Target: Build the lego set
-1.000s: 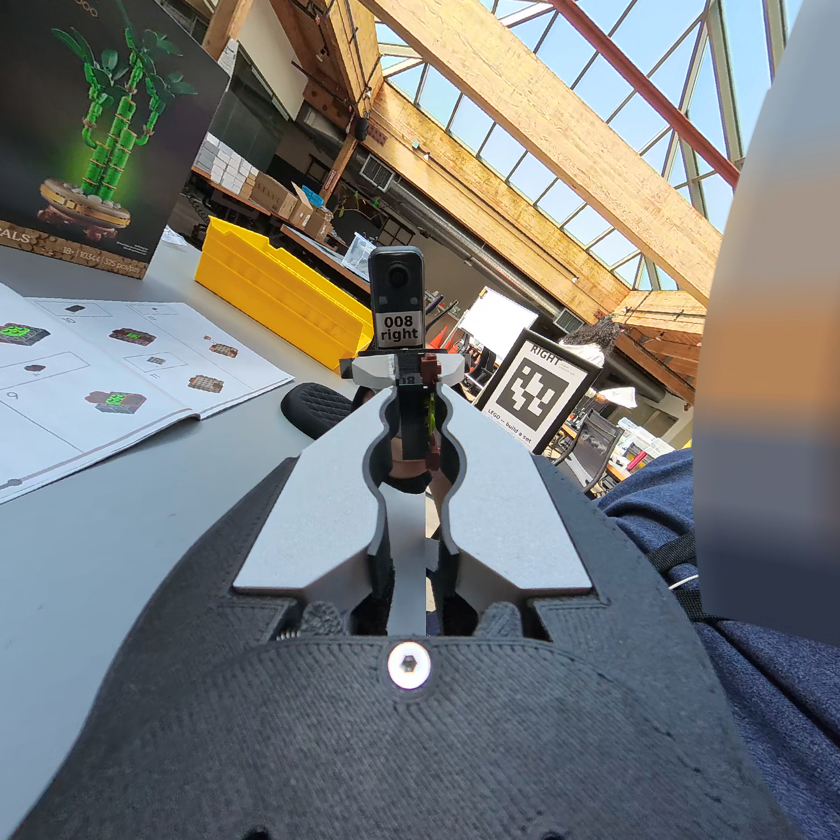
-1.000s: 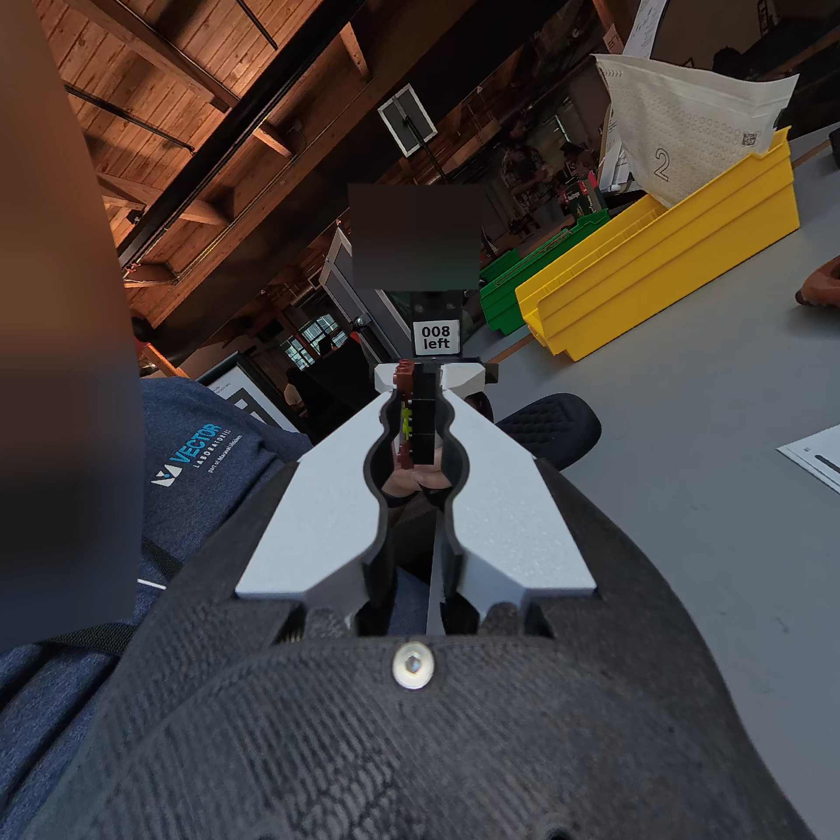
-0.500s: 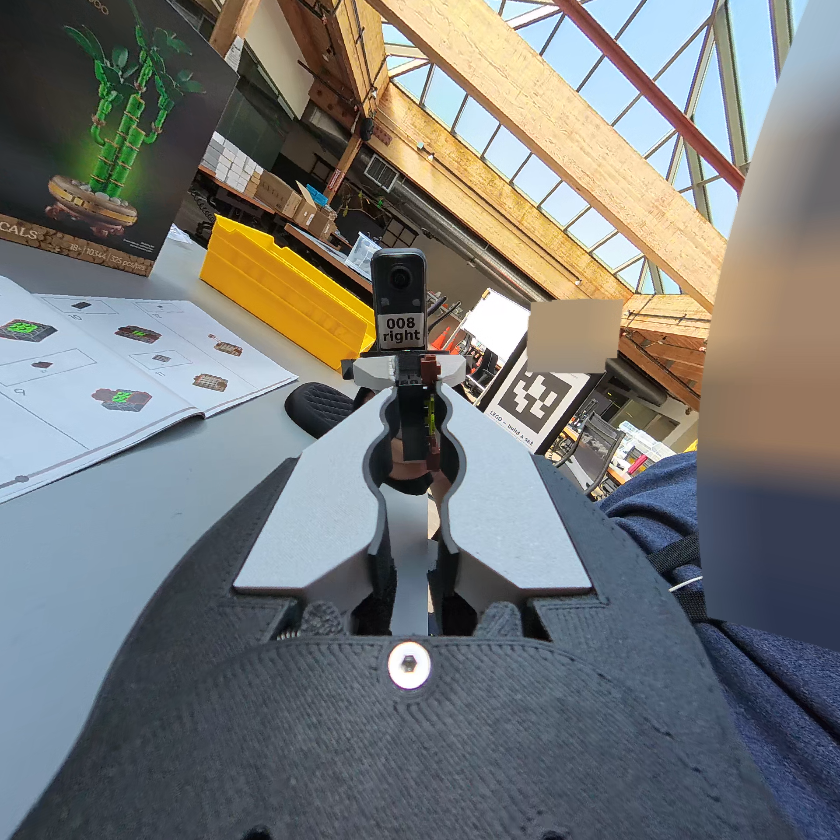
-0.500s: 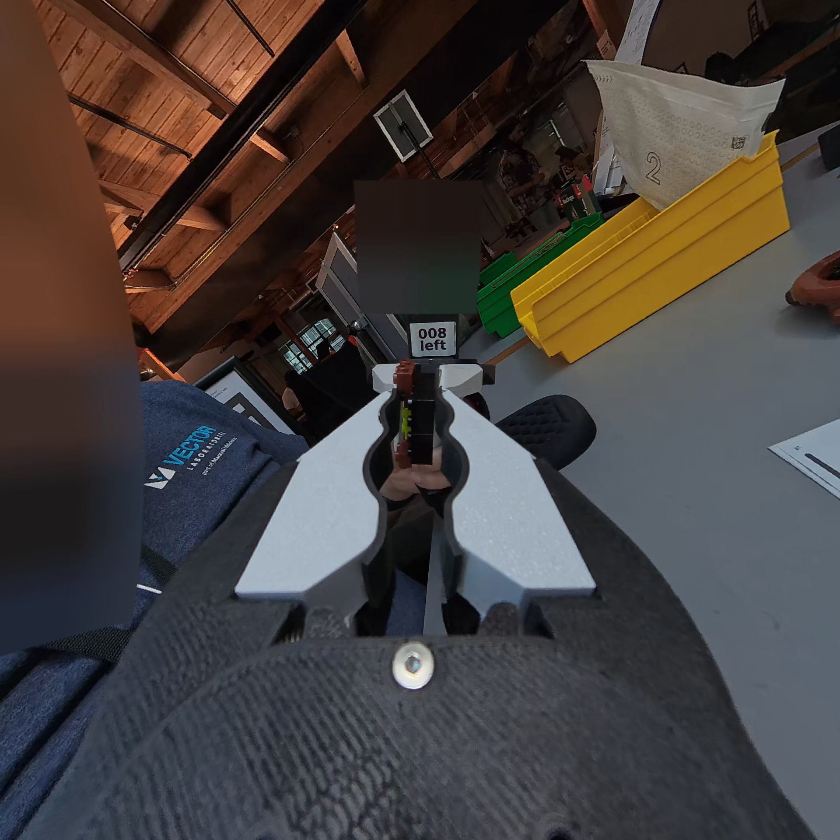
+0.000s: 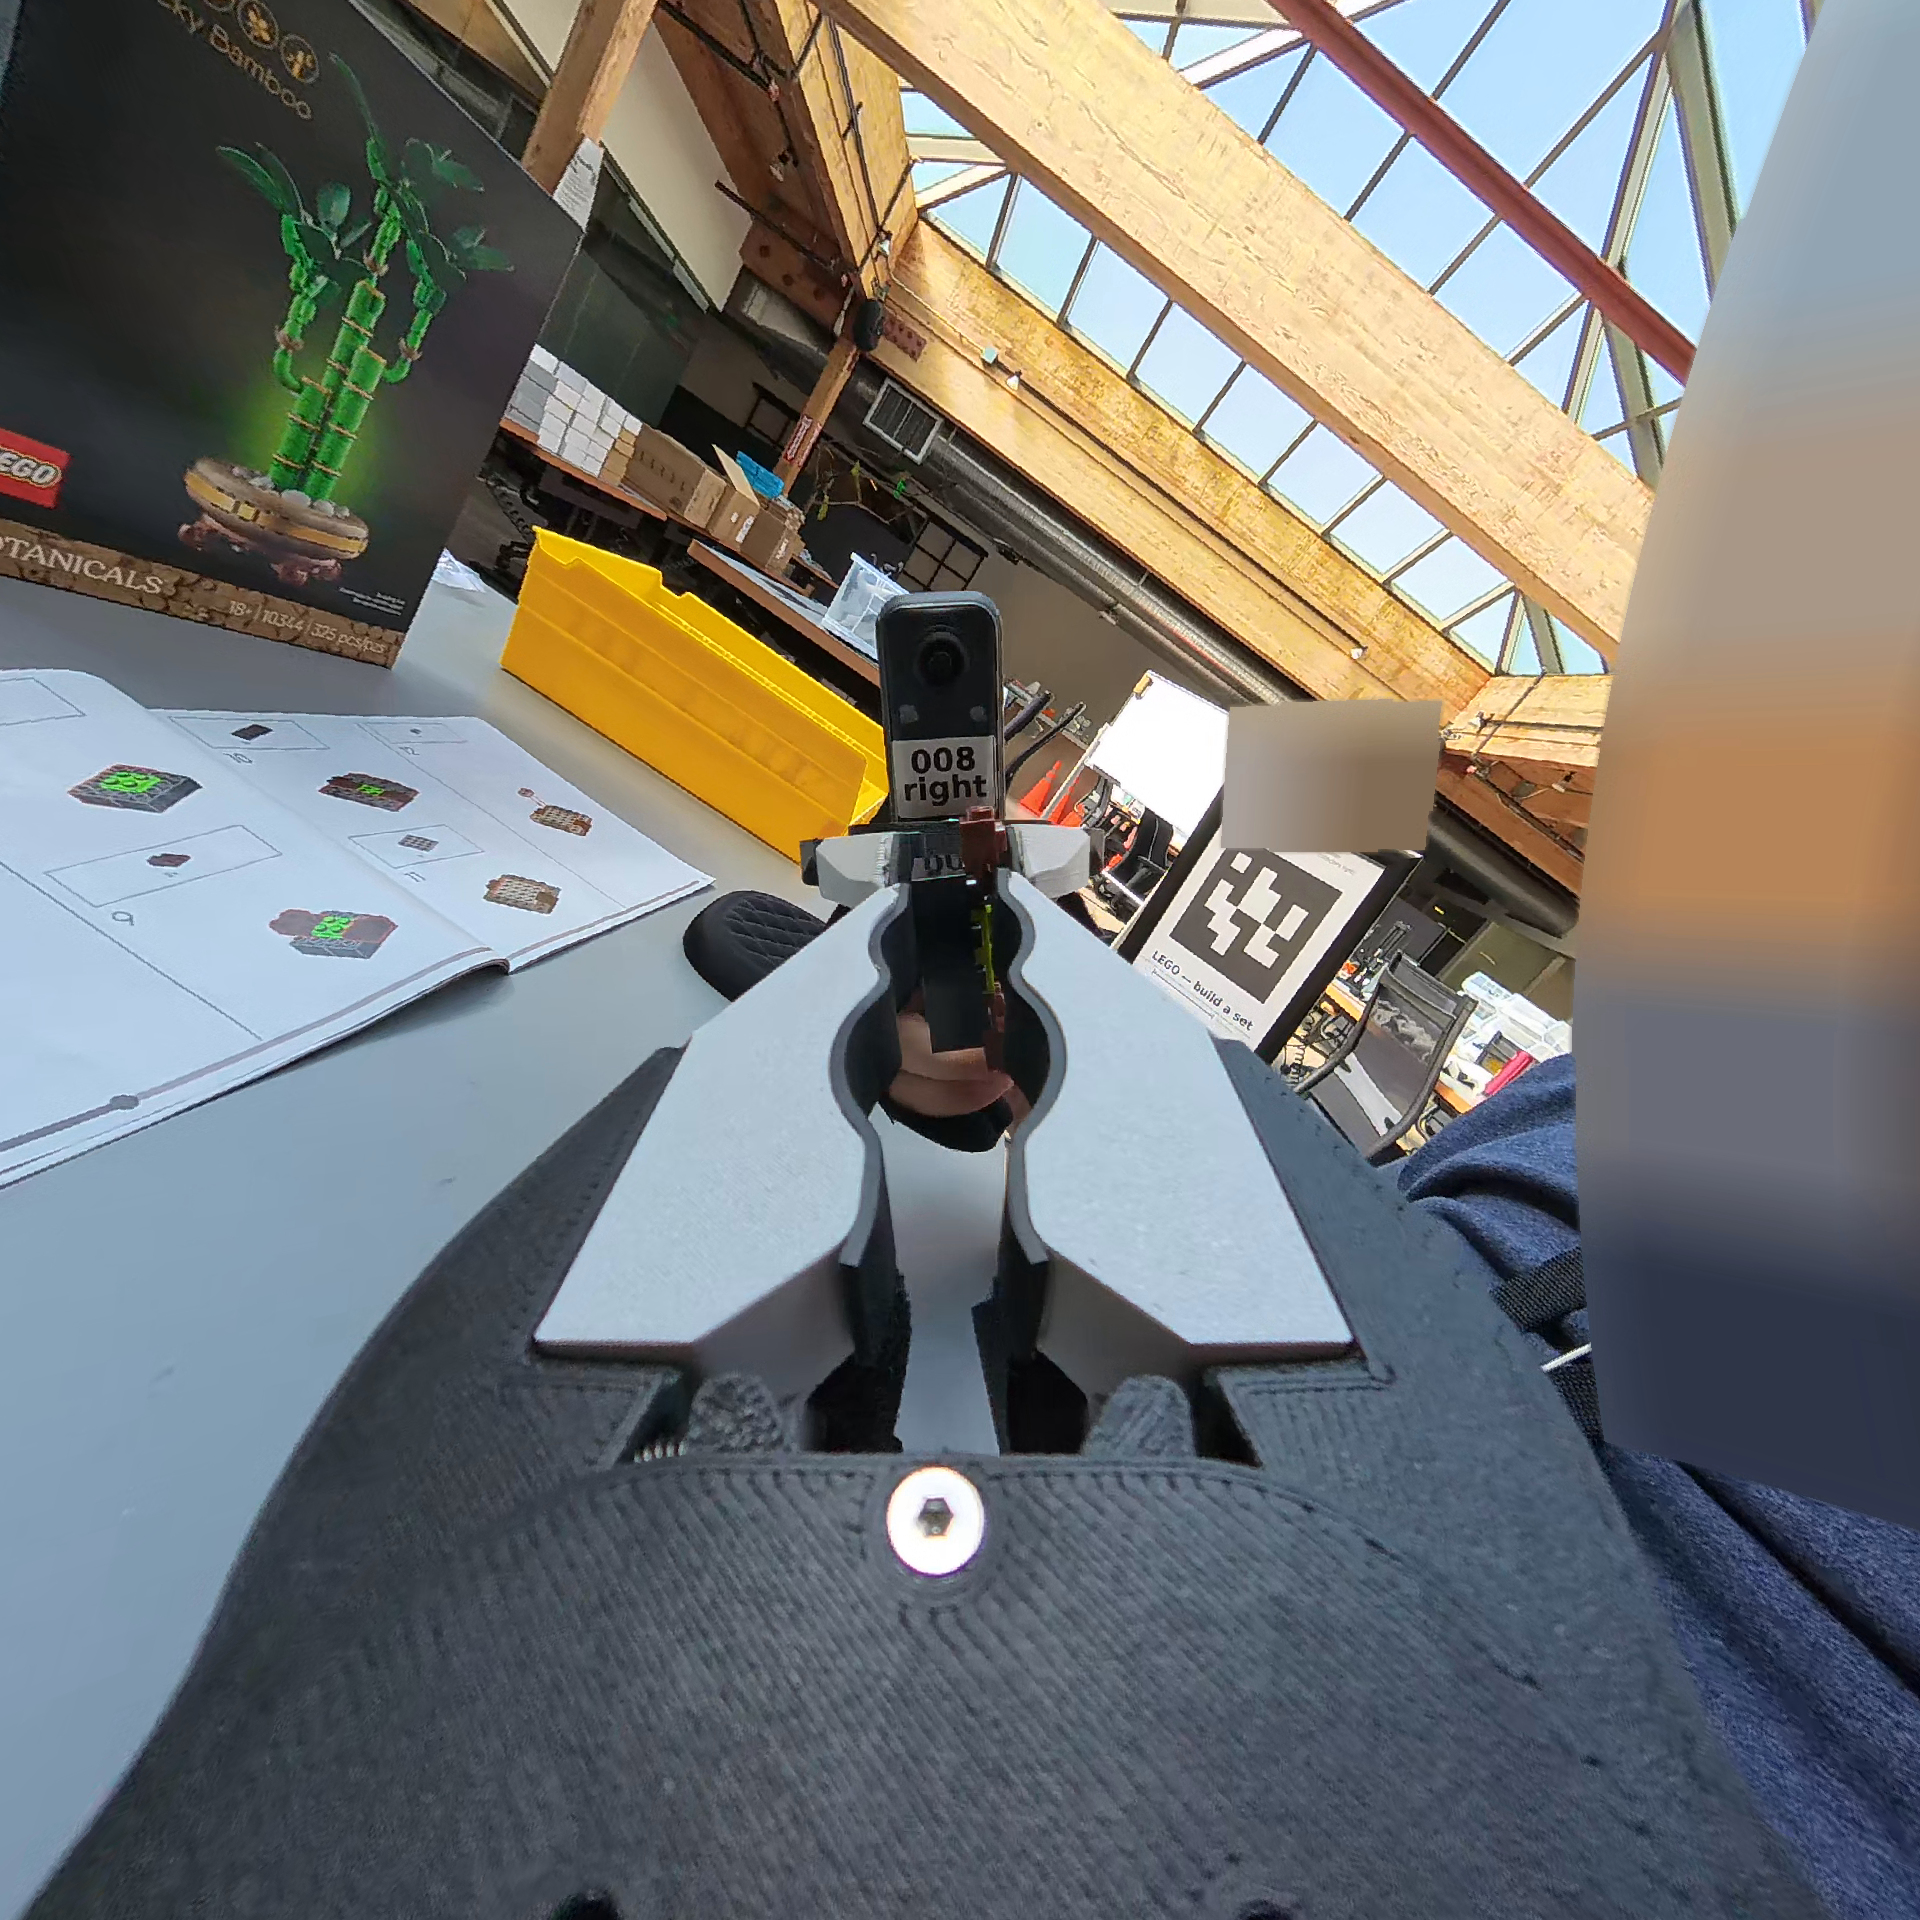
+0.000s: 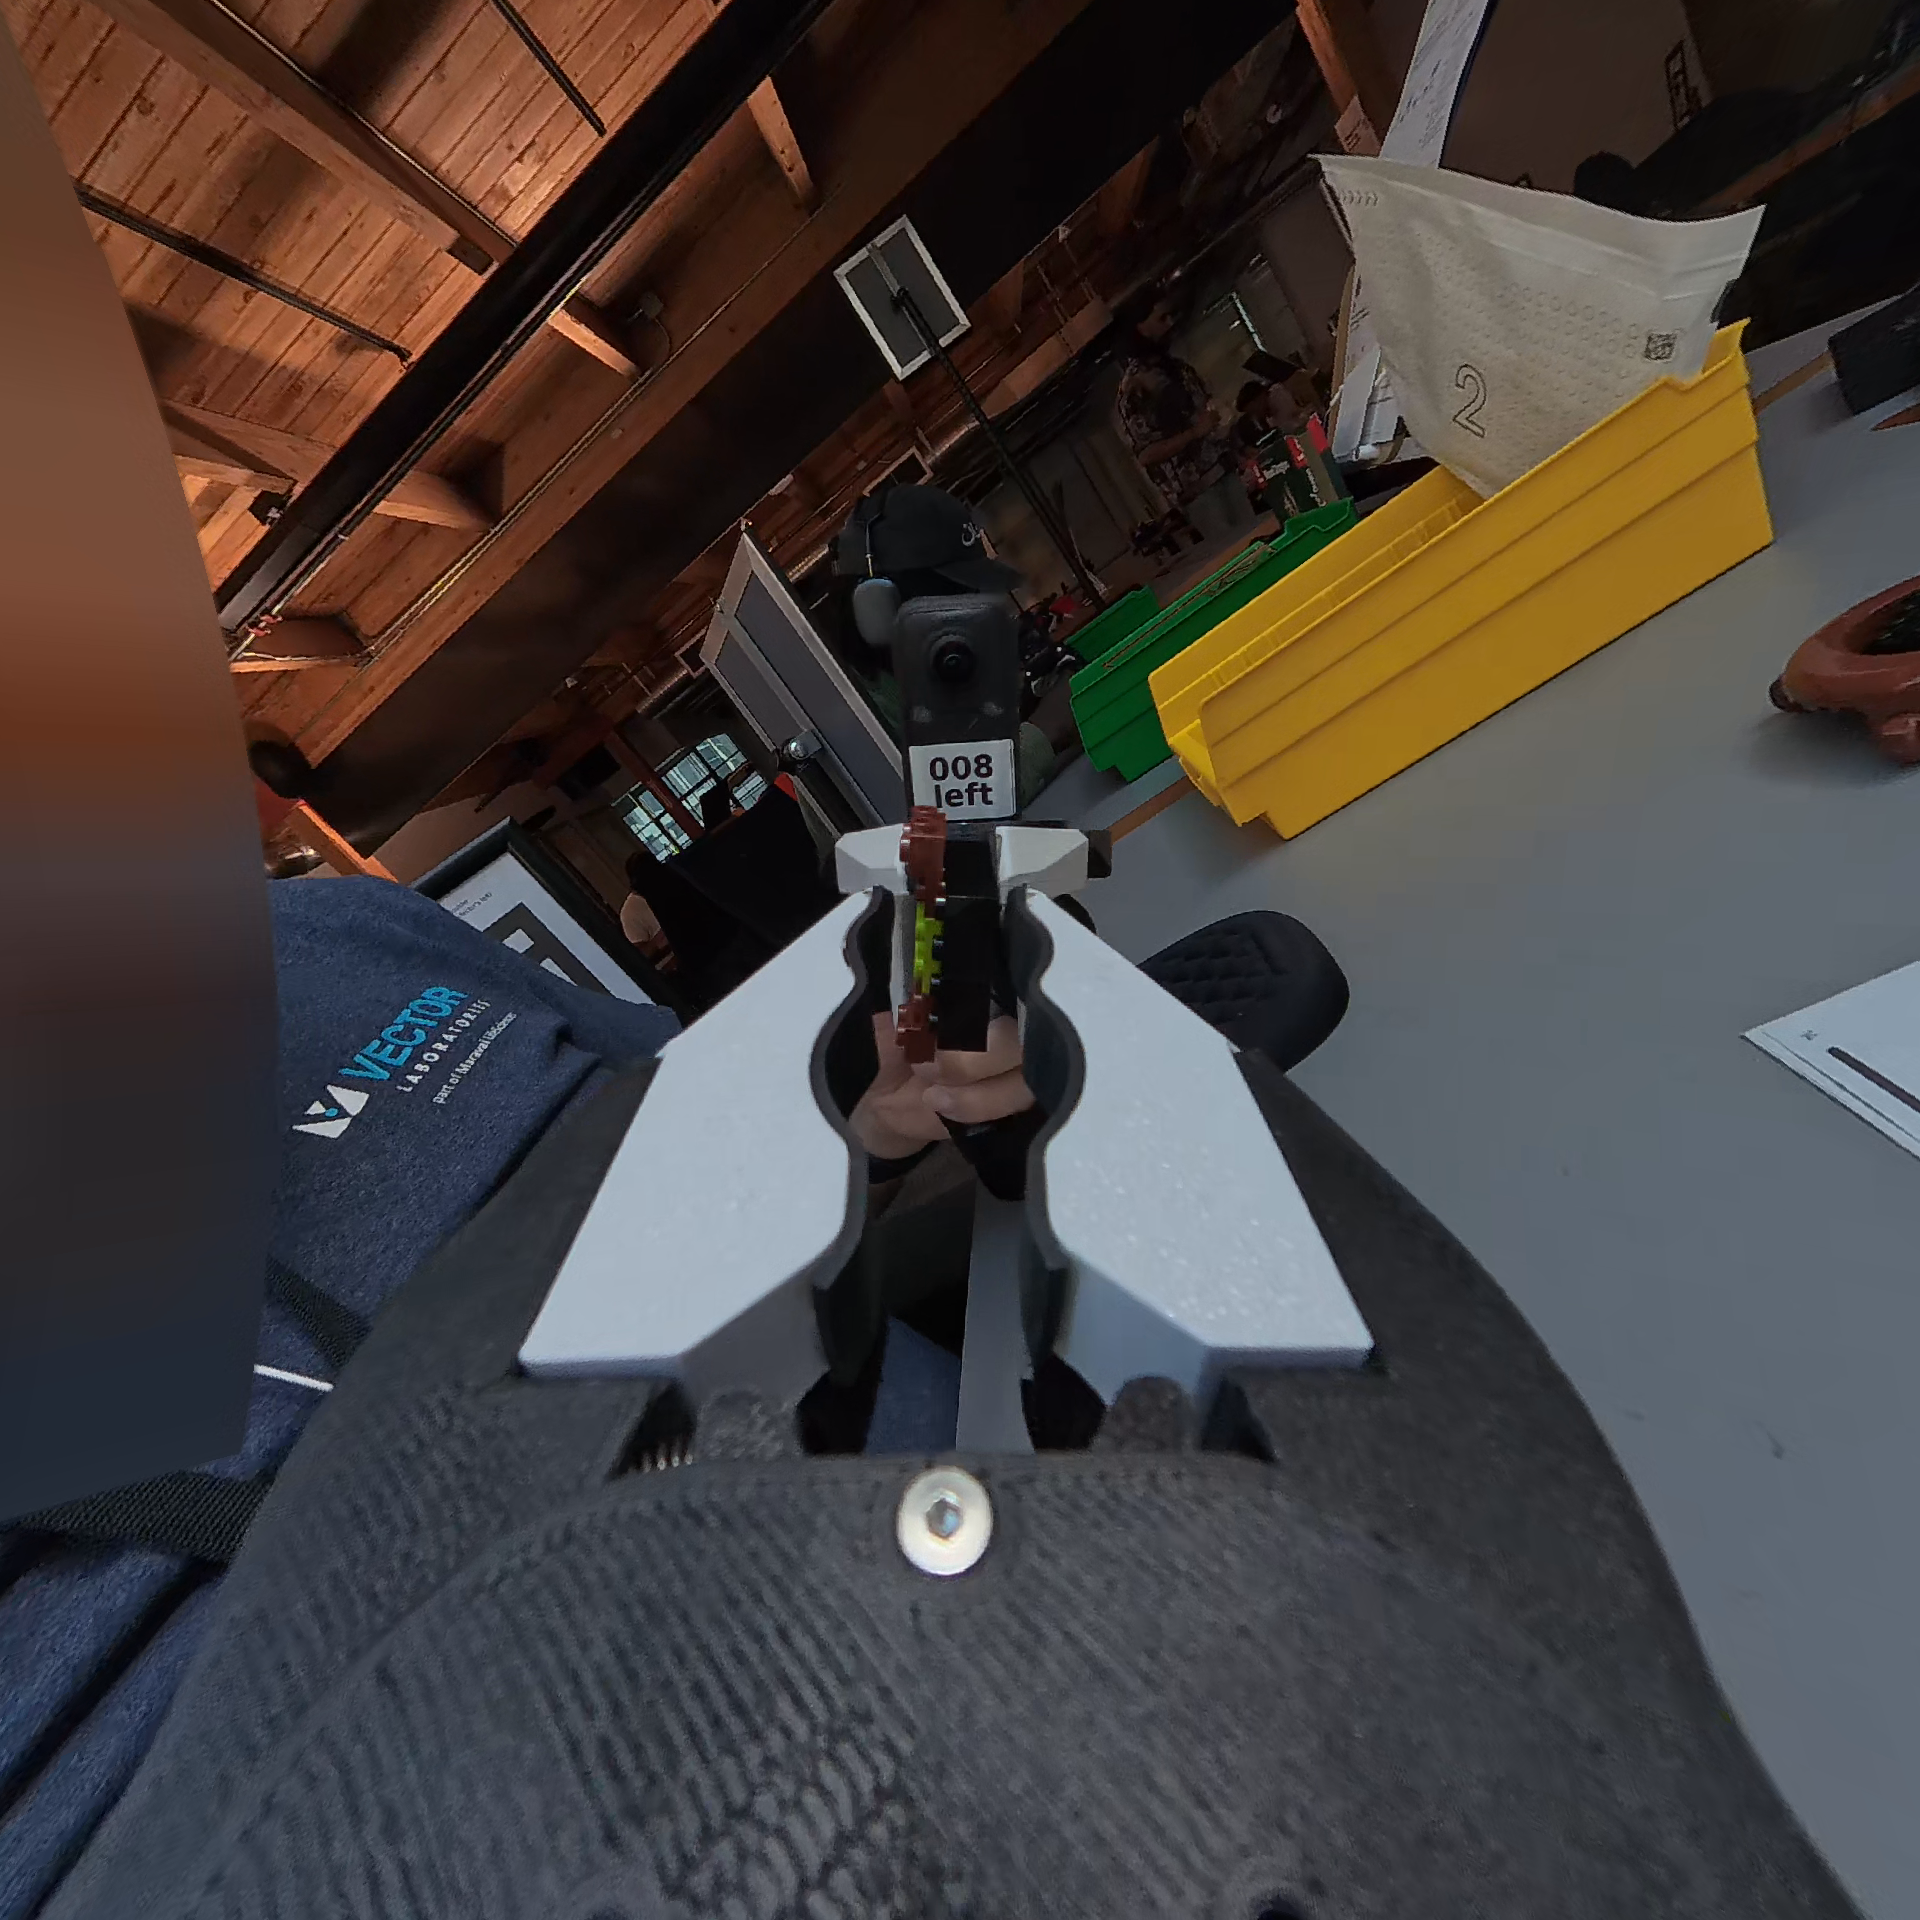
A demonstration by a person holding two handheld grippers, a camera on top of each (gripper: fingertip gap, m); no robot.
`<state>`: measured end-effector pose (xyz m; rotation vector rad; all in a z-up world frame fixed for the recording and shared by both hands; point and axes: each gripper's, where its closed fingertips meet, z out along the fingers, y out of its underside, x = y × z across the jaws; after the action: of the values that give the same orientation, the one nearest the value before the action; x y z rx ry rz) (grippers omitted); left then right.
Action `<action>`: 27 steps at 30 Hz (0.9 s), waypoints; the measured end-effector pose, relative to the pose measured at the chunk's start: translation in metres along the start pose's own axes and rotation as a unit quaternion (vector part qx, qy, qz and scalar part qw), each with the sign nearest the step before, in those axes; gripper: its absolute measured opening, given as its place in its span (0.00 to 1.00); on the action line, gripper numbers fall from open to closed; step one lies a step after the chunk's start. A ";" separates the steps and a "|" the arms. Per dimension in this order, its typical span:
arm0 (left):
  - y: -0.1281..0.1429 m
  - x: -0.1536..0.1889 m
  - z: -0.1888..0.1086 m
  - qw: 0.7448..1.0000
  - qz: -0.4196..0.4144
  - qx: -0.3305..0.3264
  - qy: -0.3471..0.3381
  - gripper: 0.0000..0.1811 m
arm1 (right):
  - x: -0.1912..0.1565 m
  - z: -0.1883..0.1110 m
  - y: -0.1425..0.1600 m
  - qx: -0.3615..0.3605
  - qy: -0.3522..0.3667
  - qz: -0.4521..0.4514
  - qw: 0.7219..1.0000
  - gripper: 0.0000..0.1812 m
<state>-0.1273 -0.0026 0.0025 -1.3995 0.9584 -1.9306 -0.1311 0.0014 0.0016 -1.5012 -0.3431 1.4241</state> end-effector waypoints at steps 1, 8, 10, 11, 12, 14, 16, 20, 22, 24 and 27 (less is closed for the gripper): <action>0.000 0.000 0.000 1.000 0.003 0.000 -0.001 0.06 | 0.000 0.001 0.001 -0.003 -0.002 0.000 1.000 0.09; 0.001 0.001 0.000 1.000 0.019 -0.006 -0.007 0.06 | -0.001 0.001 0.001 -0.001 -0.006 0.010 1.000 0.08; 0.002 0.001 0.001 1.000 0.025 -0.008 -0.010 0.06 | 0.000 0.000 0.001 0.003 -0.007 0.019 1.000 0.08; 0.002 0.002 0.001 1.000 0.025 -0.009 -0.009 0.06 | 0.001 0.000 0.001 0.003 -0.008 0.023 1.000 0.08; 0.003 0.001 0.001 1.000 0.025 -0.009 -0.009 0.06 | 0.000 0.000 0.002 0.004 -0.009 0.024 1.000 0.08; 0.003 0.002 0.001 1.000 0.023 -0.011 -0.005 0.06 | -0.001 -0.001 0.002 0.005 -0.015 0.022 1.000 0.07; 0.004 0.004 0.001 1.000 0.023 -0.012 -0.003 0.06 | -0.002 -0.001 0.003 0.005 -0.018 0.025 1.000 0.07; 0.004 0.005 0.002 1.000 0.019 -0.014 0.000 0.06 | -0.002 -0.002 0.004 0.004 -0.017 0.023 1.000 0.07; 0.005 0.005 0.002 1.000 0.016 -0.013 0.002 0.06 | -0.003 -0.002 0.004 0.002 -0.016 0.020 1.000 0.07; 0.005 0.005 0.002 1.000 0.014 -0.012 0.003 0.06 | -0.003 -0.002 0.004 0.001 -0.015 0.016 1.000 0.07; 0.002 0.006 0.002 1.000 0.017 -0.006 0.003 0.06 | -0.004 0.000 0.001 0.015 -0.017 -0.001 1.000 0.07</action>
<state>-0.1276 -0.0093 0.0043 -1.3766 0.9925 -1.9075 -0.1324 -0.0021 0.0035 -1.4545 -0.3426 1.4483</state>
